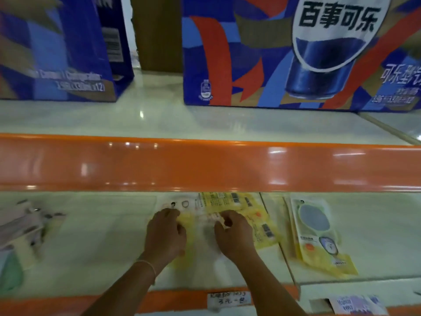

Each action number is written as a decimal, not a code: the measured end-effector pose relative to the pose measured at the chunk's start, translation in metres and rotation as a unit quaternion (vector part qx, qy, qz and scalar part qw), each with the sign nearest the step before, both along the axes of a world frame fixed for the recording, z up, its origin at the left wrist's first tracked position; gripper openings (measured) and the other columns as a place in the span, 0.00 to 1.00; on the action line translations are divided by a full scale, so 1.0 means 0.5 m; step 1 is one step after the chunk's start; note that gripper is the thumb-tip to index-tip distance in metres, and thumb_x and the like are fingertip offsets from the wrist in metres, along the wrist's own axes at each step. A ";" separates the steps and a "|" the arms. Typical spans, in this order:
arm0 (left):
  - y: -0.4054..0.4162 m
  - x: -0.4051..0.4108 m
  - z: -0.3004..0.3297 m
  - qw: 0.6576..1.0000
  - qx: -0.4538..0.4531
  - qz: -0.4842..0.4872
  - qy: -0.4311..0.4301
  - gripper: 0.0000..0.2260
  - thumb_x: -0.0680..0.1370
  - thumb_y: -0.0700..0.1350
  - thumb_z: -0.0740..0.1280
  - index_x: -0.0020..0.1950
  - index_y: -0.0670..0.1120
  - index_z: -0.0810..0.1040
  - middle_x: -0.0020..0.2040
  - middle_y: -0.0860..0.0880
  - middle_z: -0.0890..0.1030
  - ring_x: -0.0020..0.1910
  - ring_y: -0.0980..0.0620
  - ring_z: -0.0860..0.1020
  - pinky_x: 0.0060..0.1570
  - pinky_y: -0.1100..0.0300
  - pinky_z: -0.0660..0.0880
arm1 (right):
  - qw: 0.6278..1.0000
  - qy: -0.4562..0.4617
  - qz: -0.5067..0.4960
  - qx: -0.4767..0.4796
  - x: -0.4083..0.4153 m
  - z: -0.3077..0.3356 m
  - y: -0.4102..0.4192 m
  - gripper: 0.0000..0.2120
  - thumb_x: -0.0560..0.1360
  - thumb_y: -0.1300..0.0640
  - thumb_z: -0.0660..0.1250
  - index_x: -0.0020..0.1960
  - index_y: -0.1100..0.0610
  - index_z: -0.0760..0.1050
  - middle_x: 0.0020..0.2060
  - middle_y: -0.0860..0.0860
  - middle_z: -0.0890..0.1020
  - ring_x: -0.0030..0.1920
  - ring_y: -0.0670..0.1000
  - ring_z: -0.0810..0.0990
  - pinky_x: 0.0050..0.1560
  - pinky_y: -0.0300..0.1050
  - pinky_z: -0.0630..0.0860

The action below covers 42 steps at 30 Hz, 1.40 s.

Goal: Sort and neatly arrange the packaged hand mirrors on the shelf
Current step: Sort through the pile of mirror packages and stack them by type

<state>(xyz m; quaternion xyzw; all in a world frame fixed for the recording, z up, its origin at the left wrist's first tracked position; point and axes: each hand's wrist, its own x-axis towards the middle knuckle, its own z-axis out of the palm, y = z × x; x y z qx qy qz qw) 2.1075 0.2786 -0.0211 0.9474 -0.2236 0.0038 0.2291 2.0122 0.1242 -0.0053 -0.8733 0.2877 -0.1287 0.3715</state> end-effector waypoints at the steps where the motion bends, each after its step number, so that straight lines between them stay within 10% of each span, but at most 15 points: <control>1: 0.027 0.009 -0.010 1.000 0.017 0.005 -0.008 0.18 0.78 0.47 0.59 0.68 0.46 0.71 0.65 0.47 0.73 0.66 0.46 0.69 0.65 0.51 0.68 | 1.000 -0.001 0.006 0.016 0.010 -0.001 0.024 0.17 0.77 0.52 0.64 0.65 0.52 0.74 0.53 0.48 0.79 0.50 0.47 0.77 0.48 0.37 0.71; 10: 0.169 0.014 -0.042 0.994 0.001 -0.085 0.066 0.22 0.82 0.48 0.55 0.76 0.47 0.60 0.78 0.48 0.56 0.77 0.49 0.50 0.73 0.61 0.45 | 0.983 0.029 -0.033 0.180 0.067 -0.013 0.178 0.28 0.74 0.51 0.69 0.71 0.52 0.64 0.60 0.51 0.77 0.51 0.50 0.79 0.47 0.46 0.81; 13: 0.181 0.015 -0.051 0.989 -0.103 -0.069 0.079 0.19 0.80 0.51 0.55 0.66 0.46 0.75 0.71 0.46 0.70 0.73 0.48 0.62 0.73 0.59 0.54 | 0.981 0.055 -0.057 0.178 0.074 -0.020 0.203 0.32 0.71 0.49 0.72 0.71 0.52 0.64 0.60 0.52 0.79 0.55 0.52 0.79 0.51 0.45 0.79; 17: 0.182 0.019 -0.053 0.975 -0.213 -0.039 0.049 0.06 0.80 0.45 0.62 0.50 0.49 0.78 0.49 0.53 0.78 0.49 0.54 0.75 0.53 0.53 0.74 | 0.967 0.018 -0.068 0.245 0.064 -0.024 0.206 0.15 0.73 0.58 0.72 0.58 0.57 0.76 0.45 0.51 0.84 0.38 0.53 0.84 0.36 0.49 0.82; 21: 0.190 0.017 -0.047 0.961 -0.255 -0.009 0.103 0.12 0.80 0.45 0.64 0.63 0.46 0.76 0.57 0.52 0.75 0.55 0.55 0.73 0.58 0.60 0.70 | 0.943 -0.032 -0.072 0.324 0.039 -0.025 0.193 0.09 0.74 0.62 0.70 0.54 0.59 0.79 0.41 0.54 0.85 0.35 0.55 0.83 0.33 0.49 0.80; 24: 0.187 0.016 -0.030 0.941 -0.305 0.018 0.148 0.15 0.79 0.46 0.65 0.65 0.45 0.75 0.59 0.50 0.77 0.57 0.53 0.76 0.58 0.54 0.74 | 0.912 -0.069 -0.065 0.399 0.022 -0.020 0.182 0.09 0.74 0.65 0.69 0.53 0.59 0.80 0.44 0.58 0.86 0.48 0.68 0.82 0.49 0.66 0.79; 27: 0.157 0.007 0.004 0.895 -0.356 0.068 0.262 0.15 0.79 0.47 0.65 0.64 0.45 0.73 0.58 0.48 0.78 0.52 0.50 0.79 0.50 0.52 0.78 | 0.895 -0.089 -0.046 0.434 0.002 -0.004 0.165 0.09 0.74 0.68 0.68 0.52 0.59 0.80 0.47 0.60 0.85 0.51 0.67 0.82 0.54 0.71 0.75; 31: 0.088 -0.013 0.059 0.715 -0.440 0.112 0.532 0.14 0.80 0.48 0.63 0.54 0.38 0.80 0.48 0.38 0.84 0.46 0.37 0.83 0.51 0.38 0.78 | 0.887 -0.112 0.004 0.447 -0.034 0.016 0.122 0.09 0.75 0.65 0.68 0.55 0.59 0.80 0.51 0.66 0.82 0.51 0.70 0.79 0.57 0.72 0.72; 33: 0.055 -0.022 0.077 0.679 -0.447 0.116 0.571 0.14 0.80 0.48 0.64 0.53 0.37 0.80 0.48 0.37 0.84 0.47 0.36 0.83 0.53 0.35 0.76 | 0.894 -0.104 0.016 0.435 -0.055 0.028 0.098 0.12 0.72 0.59 0.72 0.55 0.56 0.81 0.53 0.67 0.81 0.48 0.71 0.78 0.54 0.67 0.73; 37: -0.027 -0.047 0.095 0.749 -0.407 0.113 0.510 0.14 0.80 0.49 0.64 0.54 0.38 0.80 0.46 0.39 0.84 0.43 0.38 0.84 0.47 0.36 0.79 | 0.915 -0.069 -0.002 0.397 -0.098 0.039 0.038 0.13 0.68 0.52 0.74 0.51 0.54 0.82 0.52 0.66 0.81 0.45 0.60 0.80 0.40 0.52 0.79; 42: -0.145 -0.100 0.110 0.814 -0.336 0.102 0.463 0.13 0.82 0.46 0.61 0.48 0.38 0.77 0.38 0.44 0.79 0.32 0.48 0.78 0.21 0.63 0.70 | 0.911 -0.052 -0.037 0.407 -0.164 0.043 -0.044 0.16 0.67 0.52 0.76 0.54 0.54 0.81 0.50 0.57 0.85 0.51 0.62 0.83 0.55 0.62 0.79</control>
